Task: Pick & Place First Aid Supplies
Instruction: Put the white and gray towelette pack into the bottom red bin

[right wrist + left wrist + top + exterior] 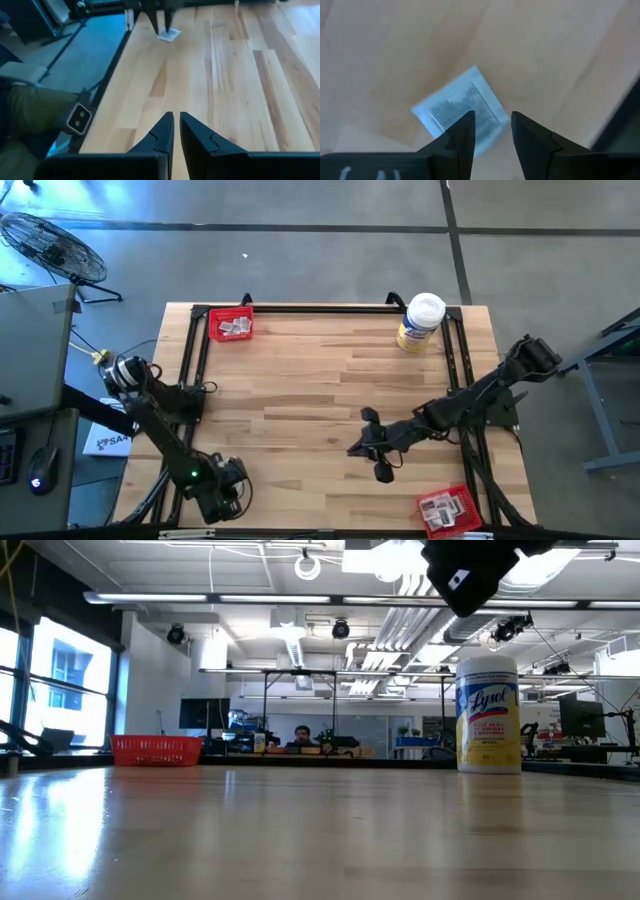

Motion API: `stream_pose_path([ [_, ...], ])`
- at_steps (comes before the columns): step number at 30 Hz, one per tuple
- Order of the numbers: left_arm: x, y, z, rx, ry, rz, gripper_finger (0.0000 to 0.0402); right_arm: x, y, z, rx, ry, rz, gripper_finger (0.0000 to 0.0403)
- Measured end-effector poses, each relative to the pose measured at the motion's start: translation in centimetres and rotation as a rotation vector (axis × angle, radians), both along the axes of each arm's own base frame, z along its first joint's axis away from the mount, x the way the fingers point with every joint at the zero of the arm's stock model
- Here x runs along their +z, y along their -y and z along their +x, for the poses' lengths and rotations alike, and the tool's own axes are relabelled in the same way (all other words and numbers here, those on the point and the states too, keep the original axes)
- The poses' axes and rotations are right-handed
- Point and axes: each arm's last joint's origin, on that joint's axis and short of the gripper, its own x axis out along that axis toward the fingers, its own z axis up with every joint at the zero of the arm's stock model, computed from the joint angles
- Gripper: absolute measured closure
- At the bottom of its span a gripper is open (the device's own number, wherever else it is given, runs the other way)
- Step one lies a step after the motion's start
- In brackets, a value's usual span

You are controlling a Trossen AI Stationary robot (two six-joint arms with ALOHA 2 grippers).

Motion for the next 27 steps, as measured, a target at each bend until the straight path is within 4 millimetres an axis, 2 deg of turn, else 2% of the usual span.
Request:
stream_pose_path([
  [6, -0.9, -1.1, 2.2, -0.067, 0.046, 0.084, 0.0277, -0.4, 0.2, 0.7, 0.013, 0.015, 0.011, 0.038],
  [12, -0.8, -3.3, 5.8, -0.186, 0.239, 0.256, 0.0277, -2.4, -0.1, 2.6, 0.042, 0.053, 0.013, 0.038],
  [16, -1.2, -6.6, 9.5, -0.248, 0.334, 0.389, 0.0277, -4.7, -0.4, 4.5, 0.051, 0.133, -0.021, 0.038],
  [20, -1.6, -10.5, 12.7, -0.271, 0.327, 0.44, 0.0277, -6.4, -0.5, 6.6, 0.032, 0.188, -0.041, 0.038],
  [23, -0.4, -11.0, 12.8, -0.308, 0.323, 0.458, 0.0277, -7.2, -1.0, 8.4, 0.016, 0.153, -0.098, 0.0379],
  [26, 2.3, -10.1, 11.6, -0.344, 0.361, 0.499, 0.0277, -8.0, -1.8, 10.3, 0.05, 0.118, -0.161, 0.0375],
  [27, 2.9, -9.9, 10.6, -0.355, 0.344, 0.508, 0.0277, -8.2, -2.0, 11.0, 0.059, 0.109, -0.177, 0.0372],
])
